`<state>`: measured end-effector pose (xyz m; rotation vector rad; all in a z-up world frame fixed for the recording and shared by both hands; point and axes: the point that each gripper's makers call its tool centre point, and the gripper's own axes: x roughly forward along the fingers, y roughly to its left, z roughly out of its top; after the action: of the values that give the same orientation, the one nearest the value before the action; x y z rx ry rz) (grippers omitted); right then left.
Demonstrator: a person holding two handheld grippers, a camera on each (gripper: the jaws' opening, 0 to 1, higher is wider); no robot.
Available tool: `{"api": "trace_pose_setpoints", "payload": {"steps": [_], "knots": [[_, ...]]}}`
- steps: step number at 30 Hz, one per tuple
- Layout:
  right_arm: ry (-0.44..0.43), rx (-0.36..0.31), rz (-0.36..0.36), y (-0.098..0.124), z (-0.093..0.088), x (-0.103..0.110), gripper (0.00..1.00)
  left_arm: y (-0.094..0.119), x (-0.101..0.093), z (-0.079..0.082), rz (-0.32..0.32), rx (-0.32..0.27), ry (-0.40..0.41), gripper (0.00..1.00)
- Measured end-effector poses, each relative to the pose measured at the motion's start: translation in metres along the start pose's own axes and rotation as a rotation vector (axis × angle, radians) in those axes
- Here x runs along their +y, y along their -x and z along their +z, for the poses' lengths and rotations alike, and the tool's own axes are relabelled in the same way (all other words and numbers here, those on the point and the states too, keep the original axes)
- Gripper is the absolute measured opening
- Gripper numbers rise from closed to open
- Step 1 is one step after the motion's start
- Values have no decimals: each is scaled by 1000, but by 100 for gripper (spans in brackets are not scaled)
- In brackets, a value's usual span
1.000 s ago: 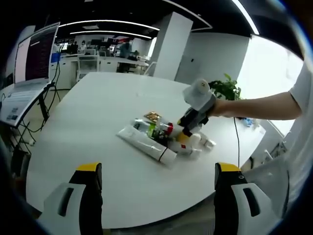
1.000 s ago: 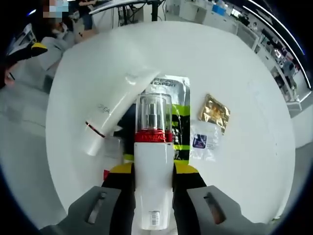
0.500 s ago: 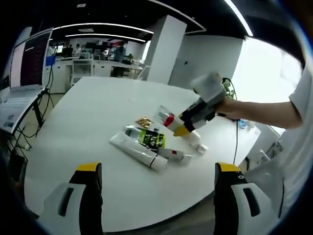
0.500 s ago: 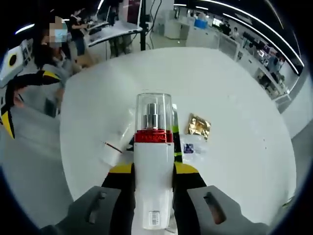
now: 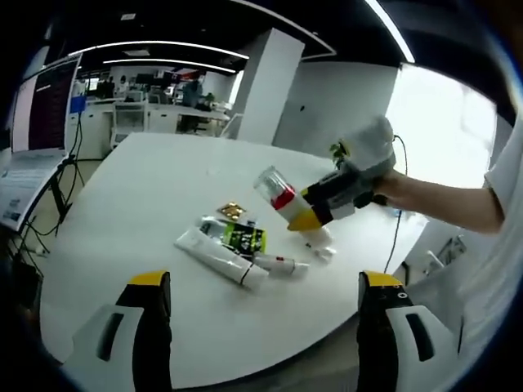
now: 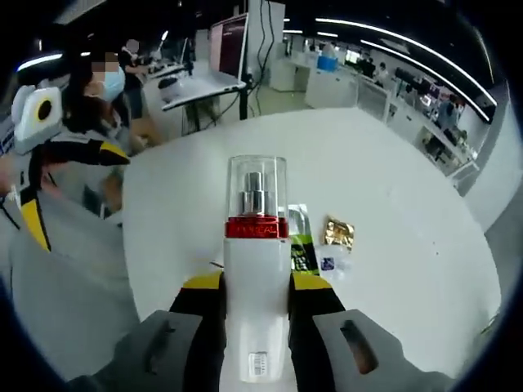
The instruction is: Arrange the skincare products in the storage area until every visible bottle or jar stands upright without overlapping.
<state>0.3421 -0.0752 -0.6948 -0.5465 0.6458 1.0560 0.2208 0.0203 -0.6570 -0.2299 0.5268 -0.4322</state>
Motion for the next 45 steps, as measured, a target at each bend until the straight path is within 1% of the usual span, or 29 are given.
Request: {"api": "trace_pose_setpoints", "payload": {"steps": [1, 2, 5, 8, 11, 14, 16, 18, 21, 24, 26, 28, 34, 37, 40, 42, 45], "knots": [[5, -22, -22, 4, 2, 1, 27, 0, -2, 2, -8, -6, 5, 87], [3, -25, -25, 5, 2, 2, 27, 0, -3, 3, -12, -9, 6, 87], [-1, -79, -56, 19, 8, 12, 27, 0, -7, 8, -19, -14, 4, 86], [10, -126, -82, 27, 12, 20, 27, 0, -11, 16, -43, -40, 24, 85], [37, -195, -112, 36, 20, 29, 27, -1, -15, 23, -57, -59, 47, 84], [13, -234, -127, 43, 24, 40, 27, -1, -23, 30, -76, -79, 53, 82], [21, -254, -138, 48, 28, 48, 27, -2, -30, 35, -89, -99, 63, 80], [18, -266, -141, 51, 30, 54, 27, -2, -36, 41, -110, -121, 81, 78], [10, -300, -141, 56, 35, 66, 27, -2, -46, 49, -128, -143, 71, 76], [4, -315, -136, 59, 38, 75, 27, -1, -57, 57, -150, -174, 75, 73], [-11, -340, -137, 65, 42, 80, 27, -1, -58, 60, -164, -186, 90, 71], [-47, -373, -133, 71, 46, 86, 27, -2, -60, 60, -169, -191, 96, 68], [-52, -407, -137, 79, 54, 99, 27, -5, -76, 65, -195, -213, 120, 61], [-41, -412, -150, 83, 57, 103, 27, -8, -80, 66, -190, -223, 130, 58], [-44, -412, -158, 86, 58, 106, 27, -9, -85, 70, -195, -247, 157, 52], [-55, -415, -160, 87, 57, 107, 27, -10, -87, 71, -187, -260, 152, 46], [-63, -417, -170, 90, 57, 109, 28, -9, -90, 79, -182, -302, 142, 37]]}}
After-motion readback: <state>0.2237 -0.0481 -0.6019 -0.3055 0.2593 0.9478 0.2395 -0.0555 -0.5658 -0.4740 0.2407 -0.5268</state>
